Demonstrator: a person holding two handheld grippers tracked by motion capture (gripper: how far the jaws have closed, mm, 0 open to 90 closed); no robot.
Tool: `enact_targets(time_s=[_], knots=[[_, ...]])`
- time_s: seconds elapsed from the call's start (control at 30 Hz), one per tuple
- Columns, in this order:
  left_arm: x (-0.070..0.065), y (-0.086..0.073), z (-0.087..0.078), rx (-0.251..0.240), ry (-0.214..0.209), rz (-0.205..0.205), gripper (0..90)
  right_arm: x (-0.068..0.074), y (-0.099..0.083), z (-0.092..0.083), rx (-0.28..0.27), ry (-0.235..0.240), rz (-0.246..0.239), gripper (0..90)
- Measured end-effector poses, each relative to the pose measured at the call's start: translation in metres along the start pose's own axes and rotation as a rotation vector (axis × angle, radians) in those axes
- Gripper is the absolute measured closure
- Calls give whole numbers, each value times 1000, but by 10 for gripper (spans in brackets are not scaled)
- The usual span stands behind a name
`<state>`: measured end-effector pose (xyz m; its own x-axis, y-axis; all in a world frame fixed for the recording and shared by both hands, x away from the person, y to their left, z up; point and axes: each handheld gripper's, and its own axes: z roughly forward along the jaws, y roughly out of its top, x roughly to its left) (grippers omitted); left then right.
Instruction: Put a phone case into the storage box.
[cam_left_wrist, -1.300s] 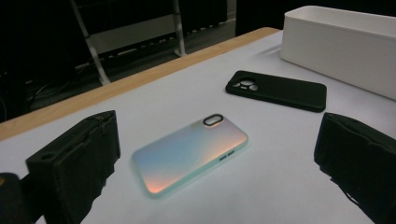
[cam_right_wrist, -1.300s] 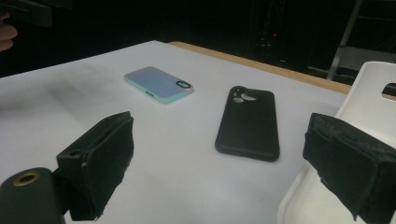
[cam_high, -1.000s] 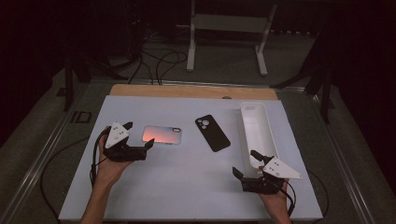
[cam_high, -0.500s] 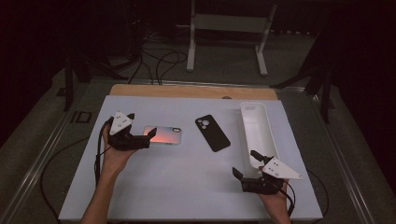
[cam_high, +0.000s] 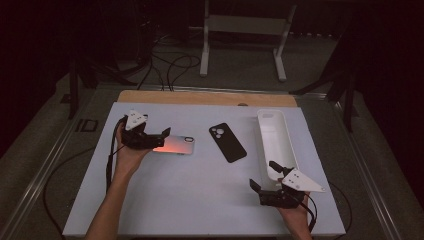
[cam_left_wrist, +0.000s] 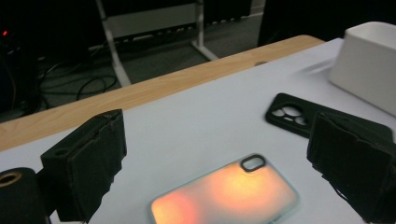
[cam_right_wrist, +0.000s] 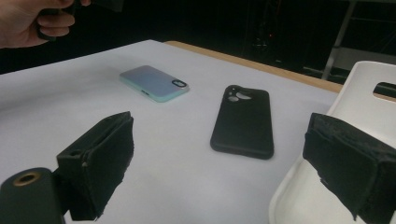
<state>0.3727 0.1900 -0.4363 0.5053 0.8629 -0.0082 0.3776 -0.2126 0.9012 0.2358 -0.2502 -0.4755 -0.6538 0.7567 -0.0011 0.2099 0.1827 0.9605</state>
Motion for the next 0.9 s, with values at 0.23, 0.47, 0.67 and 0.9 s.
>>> enact_targets(time_s=[0.23,0.47,0.67,0.9], knots=[[8,-1,14,29,25,-26,168,-1,0,0,1,-6,6,88],[16,-4,30,72,30,-44,396,-1,-1,1,4,-1,6,89],[26,-9,47,108,50,-71,636,0,-1,1,5,-2,1,91],[37,-12,63,149,73,-66,900,-1,-1,0,-1,-5,5,96]])
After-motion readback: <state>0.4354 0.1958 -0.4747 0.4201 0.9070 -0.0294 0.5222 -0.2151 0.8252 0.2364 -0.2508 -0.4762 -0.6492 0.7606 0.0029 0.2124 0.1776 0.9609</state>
